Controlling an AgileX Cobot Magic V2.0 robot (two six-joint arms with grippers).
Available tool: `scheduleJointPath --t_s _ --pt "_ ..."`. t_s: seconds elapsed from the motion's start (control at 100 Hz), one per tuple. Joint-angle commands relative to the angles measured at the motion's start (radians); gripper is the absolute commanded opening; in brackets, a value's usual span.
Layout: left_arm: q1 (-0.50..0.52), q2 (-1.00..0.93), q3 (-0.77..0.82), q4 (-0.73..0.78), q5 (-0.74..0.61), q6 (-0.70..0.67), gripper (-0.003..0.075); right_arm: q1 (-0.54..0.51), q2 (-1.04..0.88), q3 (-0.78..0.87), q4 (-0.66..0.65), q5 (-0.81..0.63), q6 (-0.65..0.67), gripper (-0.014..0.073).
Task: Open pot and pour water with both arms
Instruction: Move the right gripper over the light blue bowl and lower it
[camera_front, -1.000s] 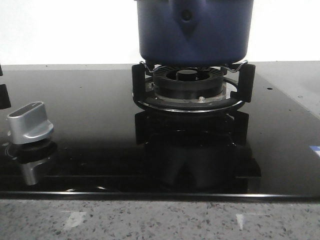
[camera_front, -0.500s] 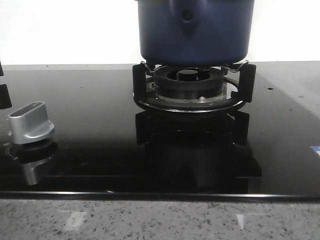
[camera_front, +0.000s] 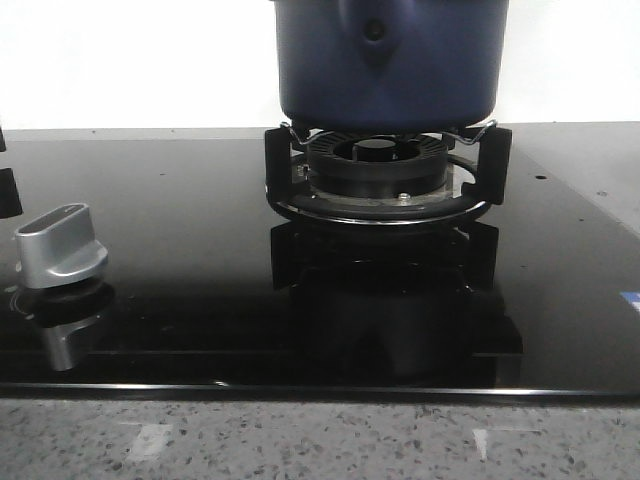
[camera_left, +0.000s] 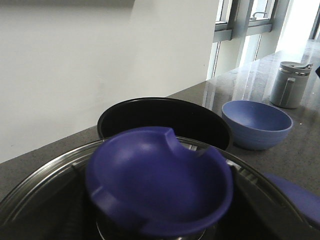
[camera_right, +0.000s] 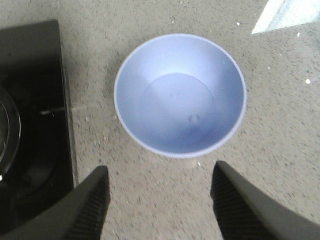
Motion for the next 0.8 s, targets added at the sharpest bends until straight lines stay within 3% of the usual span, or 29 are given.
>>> scheduleJointPath --t_s 0.0,0.51,0.79 --pt "-0.008 -0.026 -0.032 -0.083 0.049 -0.003 0.0284 -0.027 0.011 -0.03 -0.02 -0.094 0.025 0.0393" --pt "-0.008 -0.026 -0.032 -0.115 0.053 -0.003 0.0284 -0.255 0.113 -0.03 -0.01 -0.022 0.044 0.0393" --pt "-0.008 -0.026 -0.032 -0.115 0.057 -0.003 0.0284 -0.384 0.164 0.041 0.19 -0.063 0.044 0.0393"
